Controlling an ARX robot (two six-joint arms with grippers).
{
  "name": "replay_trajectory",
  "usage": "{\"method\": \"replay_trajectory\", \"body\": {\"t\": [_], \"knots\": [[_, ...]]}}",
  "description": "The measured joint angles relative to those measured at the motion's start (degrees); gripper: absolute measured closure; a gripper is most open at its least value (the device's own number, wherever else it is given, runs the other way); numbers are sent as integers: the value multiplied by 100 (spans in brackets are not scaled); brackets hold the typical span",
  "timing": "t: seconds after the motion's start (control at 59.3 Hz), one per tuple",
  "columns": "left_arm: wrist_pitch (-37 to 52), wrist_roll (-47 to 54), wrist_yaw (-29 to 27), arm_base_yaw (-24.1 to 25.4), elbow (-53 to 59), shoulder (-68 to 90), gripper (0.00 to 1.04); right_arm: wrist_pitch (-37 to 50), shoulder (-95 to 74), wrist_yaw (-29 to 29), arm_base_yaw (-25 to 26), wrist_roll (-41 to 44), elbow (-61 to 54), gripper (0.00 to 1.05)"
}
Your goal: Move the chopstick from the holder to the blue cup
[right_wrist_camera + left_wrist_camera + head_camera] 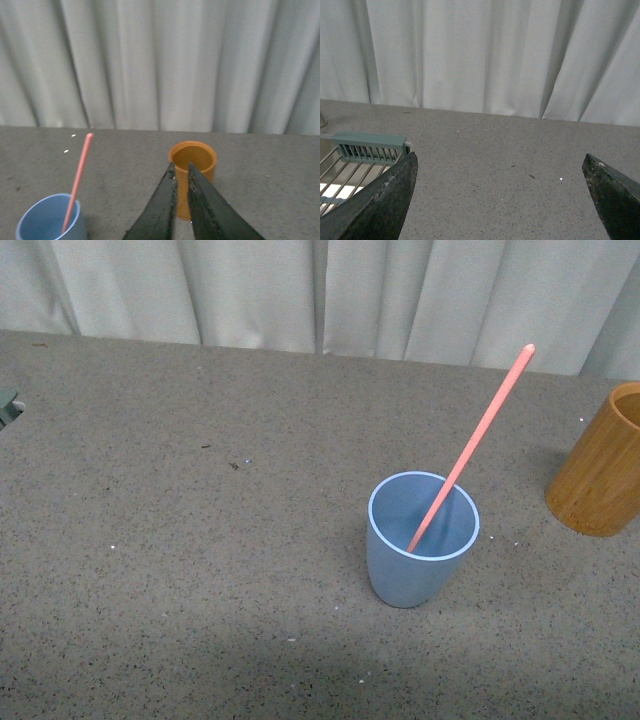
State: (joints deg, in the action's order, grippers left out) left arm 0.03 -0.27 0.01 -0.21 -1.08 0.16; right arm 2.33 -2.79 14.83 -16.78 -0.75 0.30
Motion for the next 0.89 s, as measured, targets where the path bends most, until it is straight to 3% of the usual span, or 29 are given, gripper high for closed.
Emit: {"method": "replay_trajectory", "body": {"t": [0.067,0.118,0.169,0.439,0.894], "knots": [[0,0,-4,2,0,0,7,-208,181,-922,748,44,0,104],[0,0,-9,0,0,0,7,-223,243,-1331,1296,52,0,104],[0,0,-7,0,0,0,7,-227,256,-1373,1556,50,0,104],[0,0,-7,0,0,0,7,-232,254,-1462,1655,61,2,103],[0,0,-4,0,0,0,7,-232,254,-1471,1659,61,2,21]]}}
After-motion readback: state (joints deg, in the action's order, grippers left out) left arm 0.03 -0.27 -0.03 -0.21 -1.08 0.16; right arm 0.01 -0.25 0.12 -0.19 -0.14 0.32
